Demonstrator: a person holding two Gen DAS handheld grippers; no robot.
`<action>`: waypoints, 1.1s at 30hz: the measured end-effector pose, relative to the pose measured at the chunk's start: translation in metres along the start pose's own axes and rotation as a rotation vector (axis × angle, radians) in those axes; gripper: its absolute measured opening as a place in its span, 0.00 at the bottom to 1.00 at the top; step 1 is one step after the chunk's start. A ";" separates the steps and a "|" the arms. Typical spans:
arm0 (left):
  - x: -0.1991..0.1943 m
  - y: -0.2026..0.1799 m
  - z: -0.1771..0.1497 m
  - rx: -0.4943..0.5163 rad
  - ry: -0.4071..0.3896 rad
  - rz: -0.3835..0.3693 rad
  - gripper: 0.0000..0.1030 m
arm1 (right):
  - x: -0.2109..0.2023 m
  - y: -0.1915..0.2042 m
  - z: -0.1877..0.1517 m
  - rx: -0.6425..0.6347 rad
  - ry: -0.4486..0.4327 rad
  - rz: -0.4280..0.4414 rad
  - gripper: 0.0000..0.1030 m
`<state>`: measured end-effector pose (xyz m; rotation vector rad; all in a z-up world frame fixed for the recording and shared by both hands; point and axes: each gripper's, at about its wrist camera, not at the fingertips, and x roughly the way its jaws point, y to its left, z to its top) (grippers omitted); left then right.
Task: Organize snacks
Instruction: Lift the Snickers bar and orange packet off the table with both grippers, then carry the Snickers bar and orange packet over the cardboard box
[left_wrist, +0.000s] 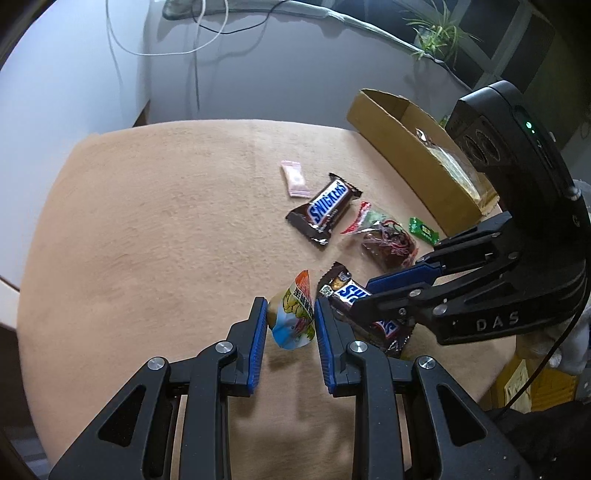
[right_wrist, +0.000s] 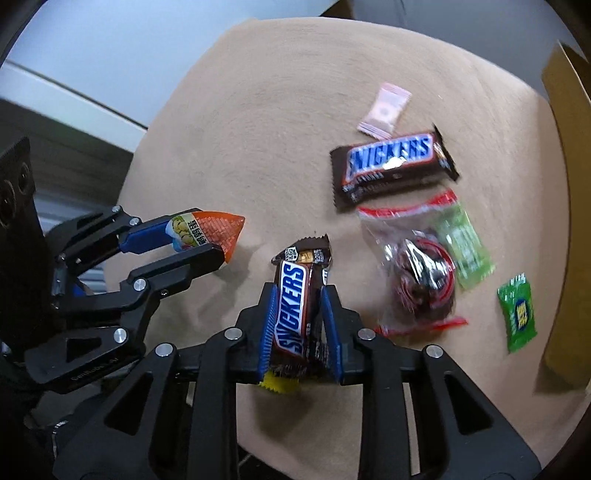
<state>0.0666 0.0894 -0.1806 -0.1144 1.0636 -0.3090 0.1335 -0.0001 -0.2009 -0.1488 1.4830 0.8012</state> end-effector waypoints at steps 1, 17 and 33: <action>-0.001 0.002 0.000 -0.005 -0.001 0.000 0.23 | 0.002 0.002 0.003 -0.007 0.006 -0.004 0.27; -0.009 0.003 0.018 -0.019 -0.028 -0.012 0.23 | -0.029 -0.002 0.001 -0.013 -0.054 -0.027 0.30; -0.008 -0.043 0.101 0.057 -0.124 -0.086 0.23 | -0.149 -0.092 -0.004 0.173 -0.287 -0.081 0.30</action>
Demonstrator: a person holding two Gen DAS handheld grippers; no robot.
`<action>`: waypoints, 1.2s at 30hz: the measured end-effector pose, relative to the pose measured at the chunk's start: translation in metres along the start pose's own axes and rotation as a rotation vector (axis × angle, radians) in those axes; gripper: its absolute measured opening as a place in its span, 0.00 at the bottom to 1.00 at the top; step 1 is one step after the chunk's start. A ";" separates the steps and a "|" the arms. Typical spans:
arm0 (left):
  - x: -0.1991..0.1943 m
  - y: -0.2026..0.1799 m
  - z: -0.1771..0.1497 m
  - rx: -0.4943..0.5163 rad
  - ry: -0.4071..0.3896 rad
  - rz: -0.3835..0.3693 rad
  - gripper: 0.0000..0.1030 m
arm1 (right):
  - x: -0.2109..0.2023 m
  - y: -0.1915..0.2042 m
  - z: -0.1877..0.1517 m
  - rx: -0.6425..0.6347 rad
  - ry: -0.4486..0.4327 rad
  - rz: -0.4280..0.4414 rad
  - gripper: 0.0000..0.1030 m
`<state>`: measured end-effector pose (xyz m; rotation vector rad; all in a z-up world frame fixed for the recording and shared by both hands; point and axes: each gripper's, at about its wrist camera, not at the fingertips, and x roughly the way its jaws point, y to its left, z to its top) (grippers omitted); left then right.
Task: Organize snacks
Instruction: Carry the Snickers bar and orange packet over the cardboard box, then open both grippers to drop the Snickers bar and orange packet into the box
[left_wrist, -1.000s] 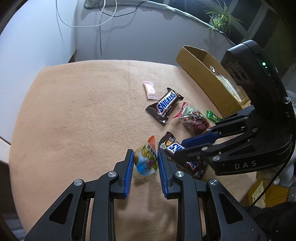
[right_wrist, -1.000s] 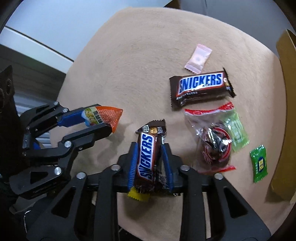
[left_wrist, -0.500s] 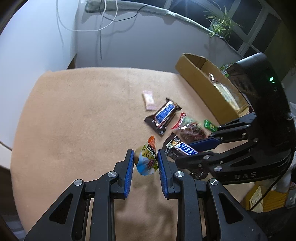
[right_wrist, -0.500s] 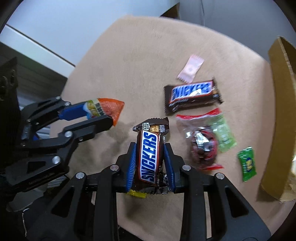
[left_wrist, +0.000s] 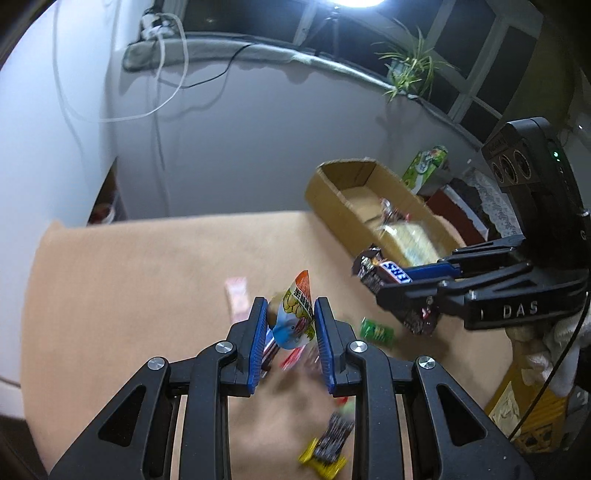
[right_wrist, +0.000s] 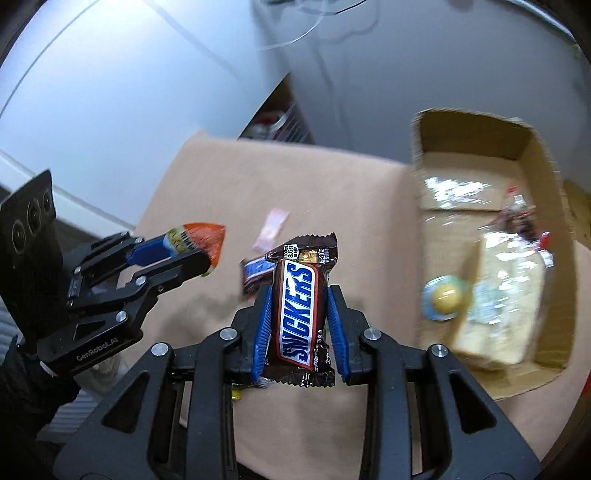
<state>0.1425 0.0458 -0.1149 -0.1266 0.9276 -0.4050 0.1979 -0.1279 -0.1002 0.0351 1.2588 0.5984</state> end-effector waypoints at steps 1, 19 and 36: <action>0.003 -0.004 0.005 0.008 -0.004 -0.003 0.23 | -0.005 -0.007 0.002 0.012 -0.011 -0.007 0.30; 0.065 -0.065 0.085 0.090 -0.016 -0.072 0.23 | -0.044 -0.109 0.058 0.141 -0.107 -0.169 0.30; 0.119 -0.090 0.103 0.097 0.072 -0.086 0.24 | -0.018 -0.156 0.076 0.210 -0.093 -0.227 0.32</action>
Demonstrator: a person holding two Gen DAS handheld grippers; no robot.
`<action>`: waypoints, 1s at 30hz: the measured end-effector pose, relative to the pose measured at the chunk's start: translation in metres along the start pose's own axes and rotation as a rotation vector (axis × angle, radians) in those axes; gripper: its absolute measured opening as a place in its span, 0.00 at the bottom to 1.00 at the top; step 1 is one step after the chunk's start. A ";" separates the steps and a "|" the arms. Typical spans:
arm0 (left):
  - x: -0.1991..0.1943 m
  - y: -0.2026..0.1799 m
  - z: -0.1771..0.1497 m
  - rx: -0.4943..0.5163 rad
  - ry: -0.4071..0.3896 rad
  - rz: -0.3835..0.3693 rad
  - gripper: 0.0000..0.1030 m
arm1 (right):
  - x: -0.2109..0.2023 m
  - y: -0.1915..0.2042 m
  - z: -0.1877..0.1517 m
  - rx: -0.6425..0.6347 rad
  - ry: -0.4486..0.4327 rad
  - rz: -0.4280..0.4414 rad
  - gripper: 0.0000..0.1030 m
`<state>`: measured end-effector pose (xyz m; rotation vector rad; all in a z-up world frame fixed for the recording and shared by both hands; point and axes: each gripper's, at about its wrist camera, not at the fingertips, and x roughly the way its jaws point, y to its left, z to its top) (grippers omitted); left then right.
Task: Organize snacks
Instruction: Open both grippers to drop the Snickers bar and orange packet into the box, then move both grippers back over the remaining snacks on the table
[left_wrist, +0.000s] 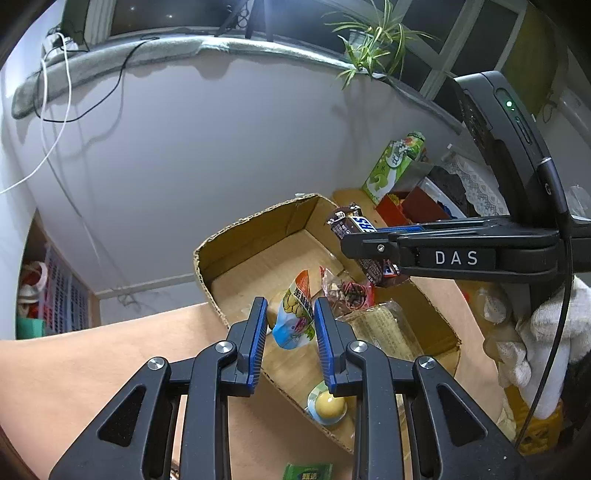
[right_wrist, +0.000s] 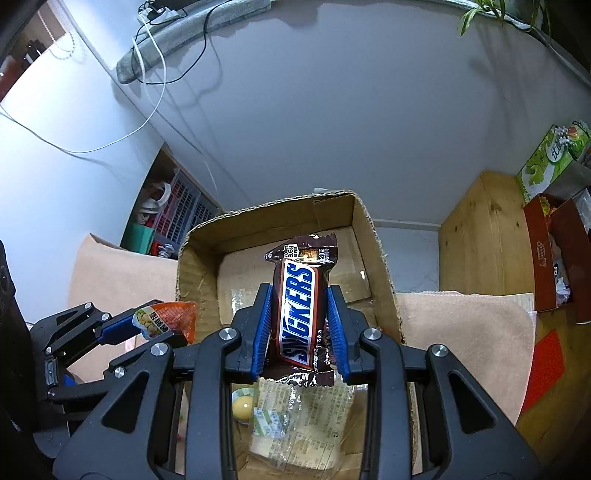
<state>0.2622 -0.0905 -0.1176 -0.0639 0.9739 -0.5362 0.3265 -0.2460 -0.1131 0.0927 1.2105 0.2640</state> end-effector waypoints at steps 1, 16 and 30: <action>0.001 0.000 0.000 -0.005 0.009 -0.002 0.26 | 0.000 0.000 0.000 0.005 0.000 -0.008 0.38; -0.014 -0.001 -0.003 -0.015 -0.005 0.009 0.48 | -0.019 0.008 -0.010 0.008 -0.049 -0.024 0.75; -0.083 0.031 -0.036 -0.044 -0.060 0.062 0.48 | -0.062 0.043 -0.059 -0.067 -0.090 0.057 0.75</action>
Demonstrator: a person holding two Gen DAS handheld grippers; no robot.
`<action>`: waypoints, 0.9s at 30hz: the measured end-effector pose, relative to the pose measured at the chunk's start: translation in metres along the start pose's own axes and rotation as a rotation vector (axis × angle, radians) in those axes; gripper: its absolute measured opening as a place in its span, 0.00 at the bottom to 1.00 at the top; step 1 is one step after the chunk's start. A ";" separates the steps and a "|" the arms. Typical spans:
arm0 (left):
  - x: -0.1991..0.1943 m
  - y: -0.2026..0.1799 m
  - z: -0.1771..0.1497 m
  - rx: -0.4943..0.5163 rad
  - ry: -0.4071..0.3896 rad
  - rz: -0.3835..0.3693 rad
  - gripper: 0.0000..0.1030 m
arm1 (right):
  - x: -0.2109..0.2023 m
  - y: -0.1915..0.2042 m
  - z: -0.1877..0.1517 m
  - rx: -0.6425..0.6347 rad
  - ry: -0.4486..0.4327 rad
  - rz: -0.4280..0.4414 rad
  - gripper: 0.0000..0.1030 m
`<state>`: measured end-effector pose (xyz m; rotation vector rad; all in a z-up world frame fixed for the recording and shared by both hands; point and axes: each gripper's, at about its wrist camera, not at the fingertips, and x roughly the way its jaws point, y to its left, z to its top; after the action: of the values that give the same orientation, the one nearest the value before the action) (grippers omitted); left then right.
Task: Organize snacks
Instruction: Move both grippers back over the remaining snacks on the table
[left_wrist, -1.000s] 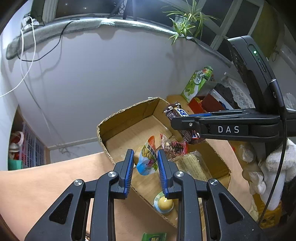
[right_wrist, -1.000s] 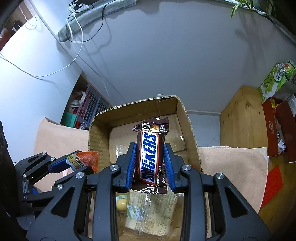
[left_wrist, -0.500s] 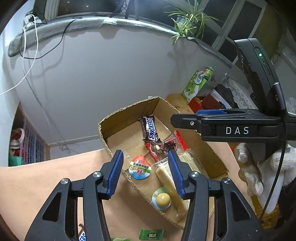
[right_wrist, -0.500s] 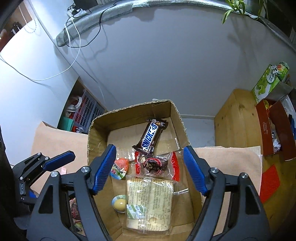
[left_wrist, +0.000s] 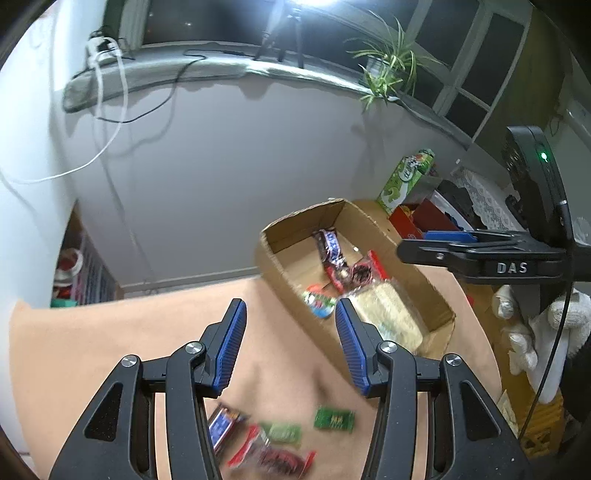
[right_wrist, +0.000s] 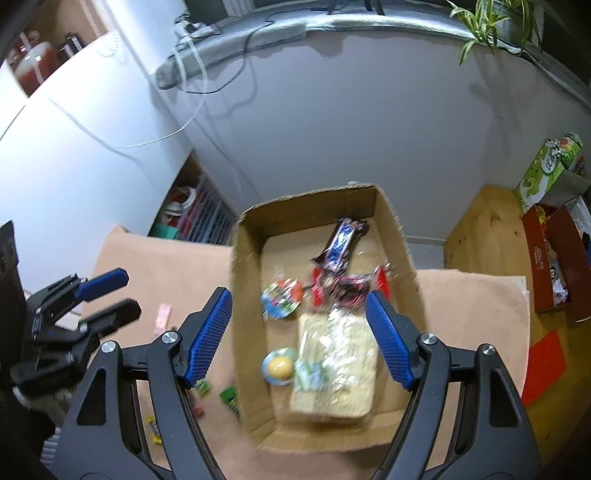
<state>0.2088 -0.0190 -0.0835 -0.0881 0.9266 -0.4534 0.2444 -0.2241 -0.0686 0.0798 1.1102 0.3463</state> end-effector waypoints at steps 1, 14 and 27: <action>-0.005 0.003 -0.005 -0.005 -0.001 0.004 0.48 | -0.002 0.003 -0.004 -0.005 -0.001 0.004 0.75; -0.056 0.022 -0.082 -0.053 0.025 0.050 0.48 | -0.022 0.053 -0.088 -0.071 0.037 0.127 0.75; -0.051 0.008 -0.151 -0.013 0.142 0.009 0.47 | 0.023 0.094 -0.133 -0.167 0.164 0.192 0.75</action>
<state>0.0664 0.0273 -0.1387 -0.0643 1.0689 -0.4498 0.1131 -0.1422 -0.1265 0.0098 1.2342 0.6257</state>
